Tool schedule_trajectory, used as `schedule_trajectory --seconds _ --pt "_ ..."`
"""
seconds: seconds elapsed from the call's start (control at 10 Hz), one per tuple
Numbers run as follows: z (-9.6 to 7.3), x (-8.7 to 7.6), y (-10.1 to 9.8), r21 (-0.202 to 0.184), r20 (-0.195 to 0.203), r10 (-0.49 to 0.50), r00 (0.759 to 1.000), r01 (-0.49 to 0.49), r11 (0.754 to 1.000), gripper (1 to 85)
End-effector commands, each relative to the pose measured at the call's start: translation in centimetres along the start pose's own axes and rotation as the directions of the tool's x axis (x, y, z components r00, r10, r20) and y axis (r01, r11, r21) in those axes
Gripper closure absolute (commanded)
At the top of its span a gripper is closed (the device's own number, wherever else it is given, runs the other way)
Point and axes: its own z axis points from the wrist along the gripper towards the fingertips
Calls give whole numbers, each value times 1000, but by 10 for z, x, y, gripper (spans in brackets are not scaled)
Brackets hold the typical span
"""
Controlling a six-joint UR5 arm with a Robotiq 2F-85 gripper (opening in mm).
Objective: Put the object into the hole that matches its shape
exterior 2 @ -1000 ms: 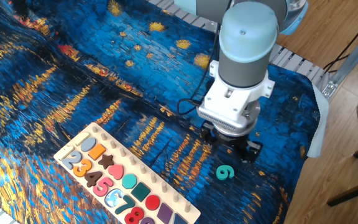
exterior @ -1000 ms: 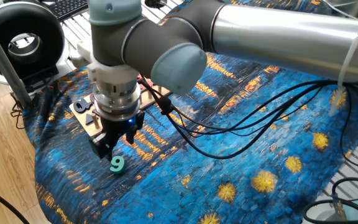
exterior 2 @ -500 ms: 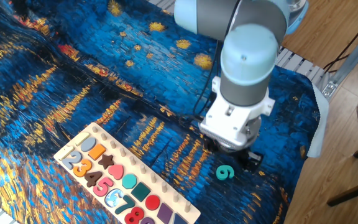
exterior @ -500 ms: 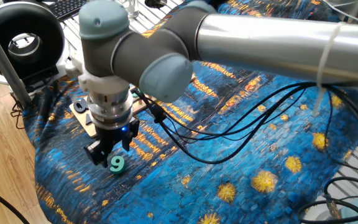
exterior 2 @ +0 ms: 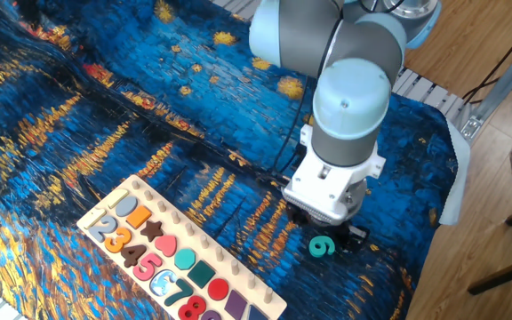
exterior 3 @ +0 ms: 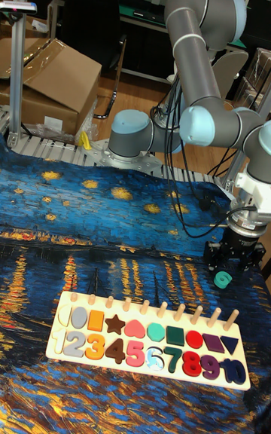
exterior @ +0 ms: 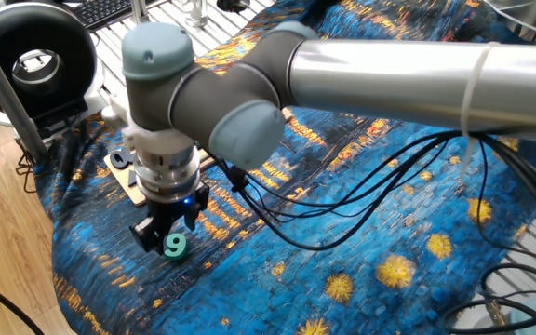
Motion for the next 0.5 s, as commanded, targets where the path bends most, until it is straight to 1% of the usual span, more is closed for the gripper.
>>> schedule_trajectory --seconds 0.0,0.4 --pt "11 -2 0 1 5 18 1000 -18 1000 227" --pt "17 4 -5 0 19 23 1000 -23 1000 230"
